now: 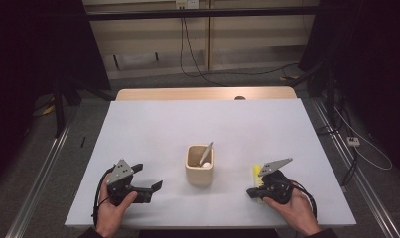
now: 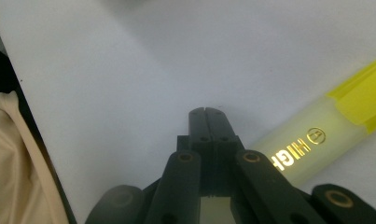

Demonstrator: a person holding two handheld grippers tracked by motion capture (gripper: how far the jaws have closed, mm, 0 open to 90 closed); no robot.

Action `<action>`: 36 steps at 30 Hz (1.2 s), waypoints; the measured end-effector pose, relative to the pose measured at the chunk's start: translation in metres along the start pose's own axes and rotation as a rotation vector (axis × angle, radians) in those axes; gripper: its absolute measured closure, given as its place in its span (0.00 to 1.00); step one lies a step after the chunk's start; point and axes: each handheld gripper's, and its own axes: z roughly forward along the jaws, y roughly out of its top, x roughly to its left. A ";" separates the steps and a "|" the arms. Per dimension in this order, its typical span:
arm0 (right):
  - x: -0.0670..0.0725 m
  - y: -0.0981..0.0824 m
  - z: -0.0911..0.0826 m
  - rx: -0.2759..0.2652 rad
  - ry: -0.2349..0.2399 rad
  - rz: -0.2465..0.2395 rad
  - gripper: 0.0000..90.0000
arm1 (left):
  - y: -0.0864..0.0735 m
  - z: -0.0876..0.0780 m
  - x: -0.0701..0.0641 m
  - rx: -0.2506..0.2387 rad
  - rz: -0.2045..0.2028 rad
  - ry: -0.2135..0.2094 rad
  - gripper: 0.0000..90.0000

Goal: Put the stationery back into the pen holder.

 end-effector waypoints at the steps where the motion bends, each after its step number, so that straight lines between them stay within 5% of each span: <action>1: 0.000 -0.001 0.000 -0.006 0.003 -0.003 1.00 | 0.000 0.000 0.000 0.000 0.001 -0.001 0.07; 19: -0.008 -0.012 -0.021 0.074 -0.071 0.019 1.00 | 0.000 0.000 0.000 0.002 0.001 0.001 0.07; 36: -0.020 -0.025 -0.036 0.058 -0.178 0.059 1.00 | 0.000 0.001 0.000 0.002 -0.001 0.001 0.07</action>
